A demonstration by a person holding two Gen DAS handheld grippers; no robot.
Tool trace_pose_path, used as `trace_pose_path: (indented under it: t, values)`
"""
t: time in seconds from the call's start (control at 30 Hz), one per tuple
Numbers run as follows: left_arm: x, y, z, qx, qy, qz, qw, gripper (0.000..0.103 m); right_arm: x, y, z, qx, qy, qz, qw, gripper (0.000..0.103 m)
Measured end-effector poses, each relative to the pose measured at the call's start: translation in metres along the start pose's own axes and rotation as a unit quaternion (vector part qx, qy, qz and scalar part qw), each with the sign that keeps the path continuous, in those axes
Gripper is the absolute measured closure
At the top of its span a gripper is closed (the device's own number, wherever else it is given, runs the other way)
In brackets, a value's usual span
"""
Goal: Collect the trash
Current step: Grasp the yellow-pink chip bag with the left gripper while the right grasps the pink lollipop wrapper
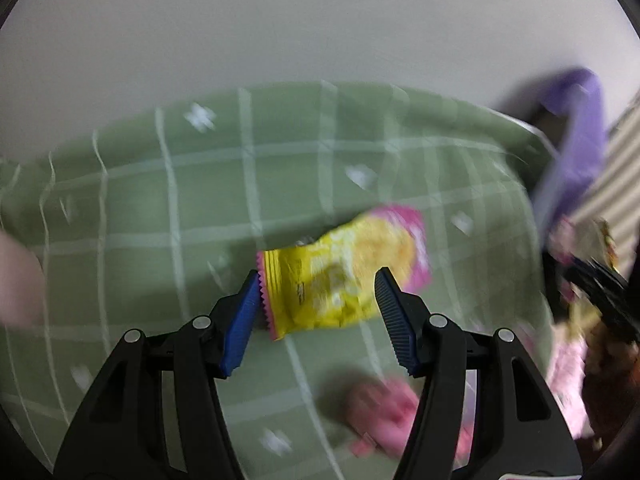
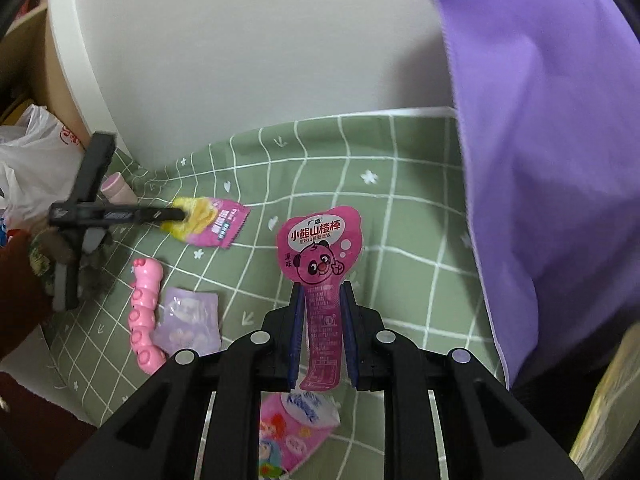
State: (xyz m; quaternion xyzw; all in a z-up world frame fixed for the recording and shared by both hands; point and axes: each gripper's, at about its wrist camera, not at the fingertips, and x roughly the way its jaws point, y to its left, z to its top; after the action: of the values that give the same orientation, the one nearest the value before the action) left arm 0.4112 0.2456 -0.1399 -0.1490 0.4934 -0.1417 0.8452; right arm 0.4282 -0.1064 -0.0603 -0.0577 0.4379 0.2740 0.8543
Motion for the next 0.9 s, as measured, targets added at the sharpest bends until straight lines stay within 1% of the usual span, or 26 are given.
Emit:
trace_pose_path:
  t: [0.07, 0.1, 0.13, 0.2, 0.27, 0.33, 0.4, 0.47, 0.53, 0.57, 0.6, 0.63, 0.7, 0.73, 0.8, 0.9]
  values:
    - [-0.011, -0.012, -0.014, 0.020, 0.001, -0.025, 0.9995, 0.048, -0.003, -0.005, -0.003, 0.011, -0.006, 0.000, 1.000, 0.085]
    - [-0.017, -0.016, -0.019, 0.031, -0.002, -0.027, 0.9992, 0.048, 0.000, -0.003, -0.003, 0.014, -0.007, 0.001, 1.000, 0.085]
    - [-0.021, -0.020, -0.022, 0.044, -0.006, -0.018, 0.9988, 0.048, -0.001, -0.004, -0.005, 0.018, -0.009, 0.002, 1.000, 0.085]
    - [-0.022, -0.026, -0.022, 0.069, -0.011, 0.017, 0.9974, 0.048, 0.001, -0.003, -0.007, 0.018, -0.010, 0.003, 1.000, 0.085]
    - [-0.019, -0.030, -0.013, 0.096, -0.017, 0.047, 0.9941, 0.048, -0.001, 0.003, -0.010, 0.011, -0.012, -0.001, 1.000, 0.085]
    - [-0.013, -0.035, -0.006, 0.115, -0.018, 0.053, 0.9918, 0.048, -0.002, 0.009, -0.012, 0.006, -0.015, -0.001, 1.000, 0.085]
    - [-0.005, -0.041, -0.001, 0.146, -0.007, 0.055, 0.9877, 0.048, -0.008, 0.013, -0.015, 0.003, -0.021, -0.001, 1.000, 0.085]
    - [0.012, -0.053, 0.002, 0.174, 0.016, 0.054, 0.9831, 0.048, -0.014, 0.015, -0.018, 0.005, -0.025, -0.004, 1.000, 0.085]
    - [0.025, -0.056, 0.002, 0.177, 0.037, 0.051, 0.9822, 0.048, -0.022, 0.015, -0.020, 0.008, -0.030, -0.007, 1.000, 0.085]
    - [0.030, -0.055, 0.002, 0.170, 0.047, 0.053, 0.9829, 0.050, -0.024, 0.015, -0.021, 0.008, -0.031, -0.008, 0.999, 0.085]
    - [0.034, -0.053, 0.001, 0.155, 0.059, 0.051, 0.9848, 0.056, -0.028, 0.014, -0.023, 0.008, -0.034, -0.012, 0.999, 0.085]
    - [0.036, -0.050, 0.001, 0.134, 0.071, 0.049, 0.9872, 0.057, -0.030, 0.013, -0.023, 0.008, -0.036, -0.013, 0.999, 0.085]
    - [0.031, -0.048, 0.000, 0.114, 0.065, 0.044, 0.9904, 0.073, -0.036, 0.012, -0.026, 0.011, -0.039, -0.016, 0.999, 0.085]
    - [0.029, -0.048, -0.001, 0.110, 0.064, 0.048, 0.9907, 0.082, -0.037, 0.012, -0.026, 0.011, -0.039, -0.017, 0.999, 0.085]
    - [0.022, -0.048, -0.003, 0.108, 0.057, 0.058, 0.9907, 0.095, -0.041, 0.013, -0.027, 0.012, -0.042, -0.018, 0.999, 0.085]
    - [0.007, -0.050, -0.007, 0.103, 0.036, 0.077, 0.9910, 0.100, -0.048, 0.016, -0.028, 0.008, -0.049, -0.021, 0.999, 0.085]
